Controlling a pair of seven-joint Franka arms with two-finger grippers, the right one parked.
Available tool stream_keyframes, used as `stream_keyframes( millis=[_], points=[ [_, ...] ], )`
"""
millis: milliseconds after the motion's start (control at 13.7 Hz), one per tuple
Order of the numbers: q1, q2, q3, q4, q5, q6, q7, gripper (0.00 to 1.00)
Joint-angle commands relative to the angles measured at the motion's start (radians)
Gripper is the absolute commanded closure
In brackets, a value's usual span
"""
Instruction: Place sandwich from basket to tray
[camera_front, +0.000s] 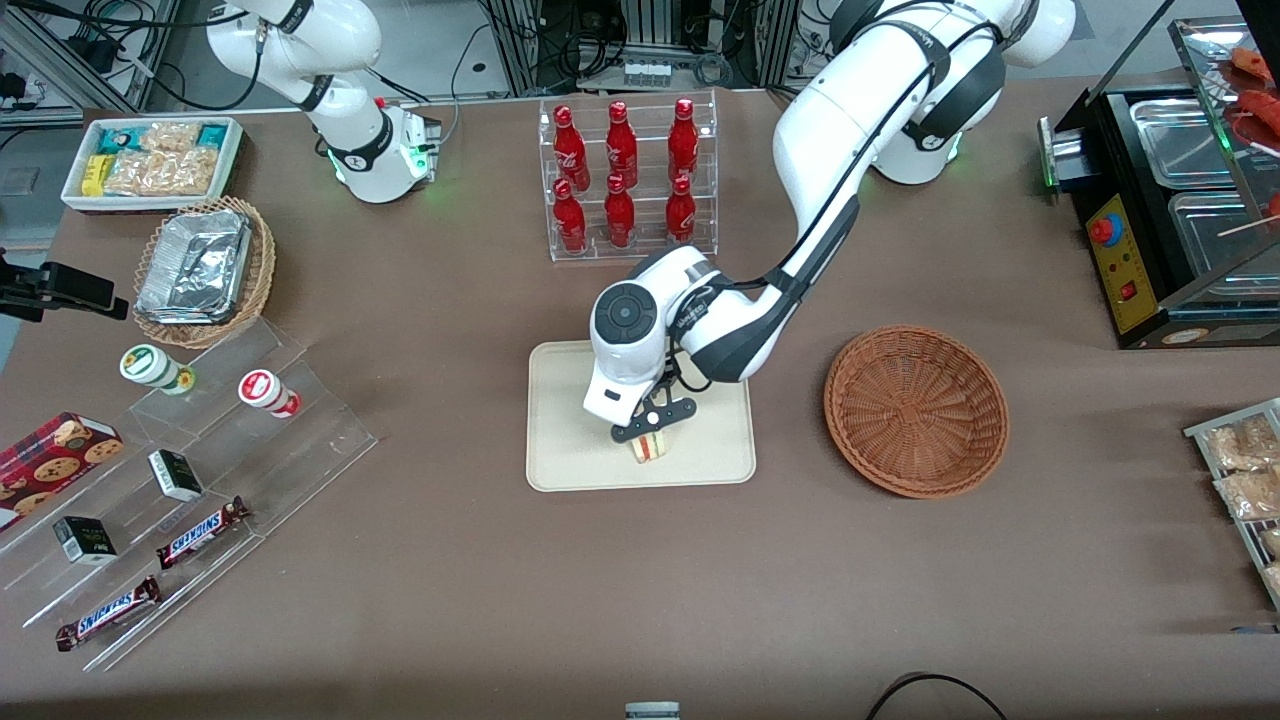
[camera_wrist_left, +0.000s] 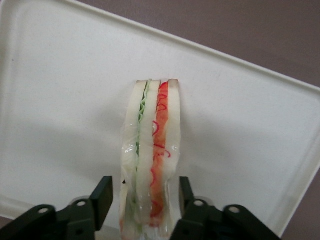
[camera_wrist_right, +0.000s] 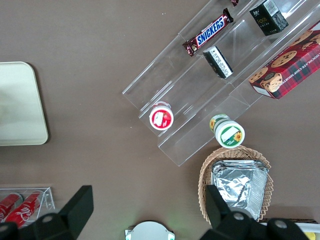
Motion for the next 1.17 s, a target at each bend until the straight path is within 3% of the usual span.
stream_keyframes(
  millis=[0, 293, 659, 878, 1098],
  points=[
    [-0.008, -0.054, 0.007, 0.008, 0.021, -0.064, -0.013, 0.0],
    [0.002, -0.149, 0.007, 0.008, 0.02, -0.145, -0.001, 0.0],
    [0.038, -0.217, 0.01, 0.023, 0.026, -0.312, 0.178, 0.0],
    [0.154, -0.281, 0.009, -0.007, 0.009, -0.361, 0.299, 0.0],
    [0.273, -0.388, 0.007, -0.145, 0.003, -0.348, 0.472, 0.0]
  ],
)
